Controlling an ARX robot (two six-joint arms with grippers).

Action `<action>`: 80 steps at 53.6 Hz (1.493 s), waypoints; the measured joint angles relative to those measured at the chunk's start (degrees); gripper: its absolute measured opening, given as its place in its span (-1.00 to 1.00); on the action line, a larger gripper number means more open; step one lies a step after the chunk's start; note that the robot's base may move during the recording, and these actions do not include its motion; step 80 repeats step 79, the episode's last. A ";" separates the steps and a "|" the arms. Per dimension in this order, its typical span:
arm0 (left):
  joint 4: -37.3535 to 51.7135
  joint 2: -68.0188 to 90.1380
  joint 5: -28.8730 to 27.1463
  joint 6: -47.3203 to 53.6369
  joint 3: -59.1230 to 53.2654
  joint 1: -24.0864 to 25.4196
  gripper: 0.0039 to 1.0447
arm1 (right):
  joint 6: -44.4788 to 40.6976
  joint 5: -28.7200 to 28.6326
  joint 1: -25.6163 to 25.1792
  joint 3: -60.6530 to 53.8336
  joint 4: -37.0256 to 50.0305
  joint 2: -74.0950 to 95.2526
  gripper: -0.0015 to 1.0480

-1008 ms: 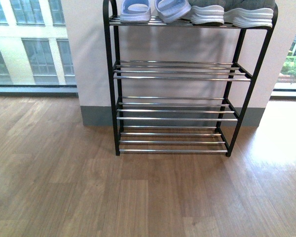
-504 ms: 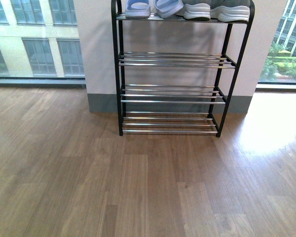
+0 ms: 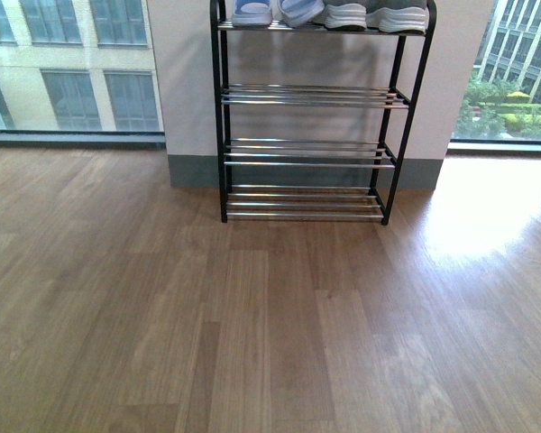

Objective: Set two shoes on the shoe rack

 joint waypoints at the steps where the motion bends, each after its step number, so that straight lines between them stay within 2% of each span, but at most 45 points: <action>1: 0.00 0.00 0.00 0.00 0.00 0.00 0.83 | 0.00 -0.02 0.00 0.00 0.00 0.00 0.82; 80: 0.00 0.00 0.00 0.00 0.00 0.00 0.83 | 0.00 0.00 0.00 0.00 -0.02 -0.04 0.82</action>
